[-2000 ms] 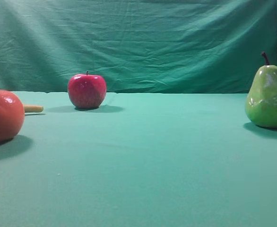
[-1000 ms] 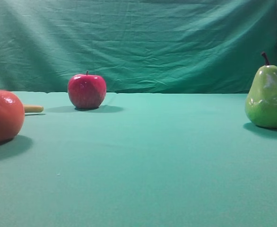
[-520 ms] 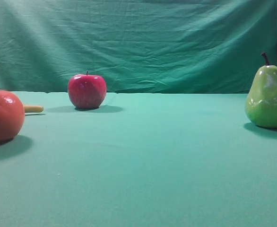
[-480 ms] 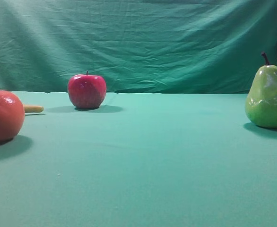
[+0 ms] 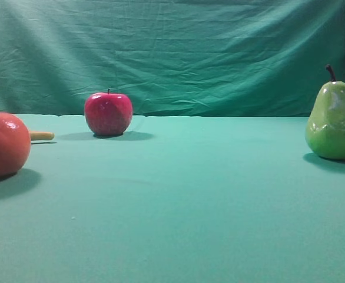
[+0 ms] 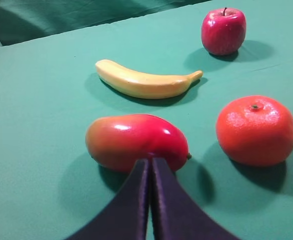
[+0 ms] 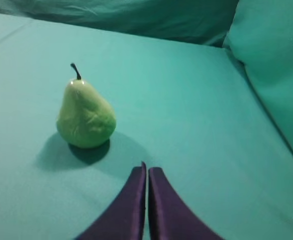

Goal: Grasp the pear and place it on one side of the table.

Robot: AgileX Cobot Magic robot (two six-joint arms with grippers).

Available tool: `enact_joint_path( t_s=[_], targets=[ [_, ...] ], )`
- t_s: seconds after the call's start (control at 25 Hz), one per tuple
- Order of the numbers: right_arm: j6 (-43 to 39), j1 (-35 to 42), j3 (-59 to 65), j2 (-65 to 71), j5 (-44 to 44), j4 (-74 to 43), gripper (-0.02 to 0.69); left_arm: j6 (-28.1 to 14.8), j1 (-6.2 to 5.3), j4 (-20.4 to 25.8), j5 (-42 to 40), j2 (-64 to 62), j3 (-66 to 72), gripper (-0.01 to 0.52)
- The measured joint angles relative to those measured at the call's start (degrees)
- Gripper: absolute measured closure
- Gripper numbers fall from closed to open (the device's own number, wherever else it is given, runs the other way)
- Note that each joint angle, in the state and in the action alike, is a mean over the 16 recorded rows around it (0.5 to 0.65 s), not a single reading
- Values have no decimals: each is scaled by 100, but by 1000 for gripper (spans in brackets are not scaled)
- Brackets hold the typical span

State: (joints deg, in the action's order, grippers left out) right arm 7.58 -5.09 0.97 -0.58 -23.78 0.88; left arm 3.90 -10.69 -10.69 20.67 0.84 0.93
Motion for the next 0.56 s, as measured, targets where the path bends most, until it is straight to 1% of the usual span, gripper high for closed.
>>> enact_joint_path(
  t_s=[0.56],
  targets=[
    [0,0,14,0,27,4,665,0,0,0,0,0,0,514]
  ],
)
